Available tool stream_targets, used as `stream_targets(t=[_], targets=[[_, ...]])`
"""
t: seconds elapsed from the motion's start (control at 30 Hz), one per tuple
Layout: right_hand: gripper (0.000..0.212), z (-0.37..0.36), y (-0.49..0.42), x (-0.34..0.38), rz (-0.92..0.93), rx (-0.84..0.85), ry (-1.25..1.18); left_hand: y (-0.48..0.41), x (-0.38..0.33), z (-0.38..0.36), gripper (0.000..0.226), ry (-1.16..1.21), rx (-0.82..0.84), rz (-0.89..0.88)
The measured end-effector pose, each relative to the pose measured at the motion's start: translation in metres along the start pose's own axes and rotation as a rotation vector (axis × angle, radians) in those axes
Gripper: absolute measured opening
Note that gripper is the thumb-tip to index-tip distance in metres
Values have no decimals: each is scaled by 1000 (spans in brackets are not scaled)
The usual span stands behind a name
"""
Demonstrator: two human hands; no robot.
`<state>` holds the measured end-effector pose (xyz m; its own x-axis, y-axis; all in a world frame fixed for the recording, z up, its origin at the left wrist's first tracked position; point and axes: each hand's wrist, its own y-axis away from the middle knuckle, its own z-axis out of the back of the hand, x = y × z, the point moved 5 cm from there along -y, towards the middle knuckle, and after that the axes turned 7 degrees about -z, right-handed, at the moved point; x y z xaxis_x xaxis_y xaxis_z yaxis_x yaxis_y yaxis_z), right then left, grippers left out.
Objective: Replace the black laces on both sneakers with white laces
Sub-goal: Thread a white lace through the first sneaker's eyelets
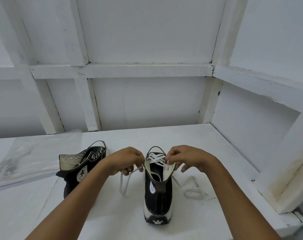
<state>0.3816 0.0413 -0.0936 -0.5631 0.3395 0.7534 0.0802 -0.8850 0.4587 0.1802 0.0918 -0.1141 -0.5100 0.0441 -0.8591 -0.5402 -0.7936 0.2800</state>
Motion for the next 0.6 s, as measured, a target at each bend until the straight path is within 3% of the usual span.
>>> stream_targets(t=[0.2,0.37,0.43,0.5,0.6], targets=[[11,-2,-2,-3,-34,24,4,1,-1,-3,17,-107,137,-69],[7,-2,-7,-3,-44,-8,-34,-8,5,7,15,-202,14,-85],[10,-3,-11,-2,-5,-55,-15,-12,6,10,6,-147,-35,-146],[10,-4,-15,2,77,-93,-19,-11,4,8,13,-85,8,-214],[10,-6,-19,14,183,-117,36,-12,2,3,17,-231,26,-284]])
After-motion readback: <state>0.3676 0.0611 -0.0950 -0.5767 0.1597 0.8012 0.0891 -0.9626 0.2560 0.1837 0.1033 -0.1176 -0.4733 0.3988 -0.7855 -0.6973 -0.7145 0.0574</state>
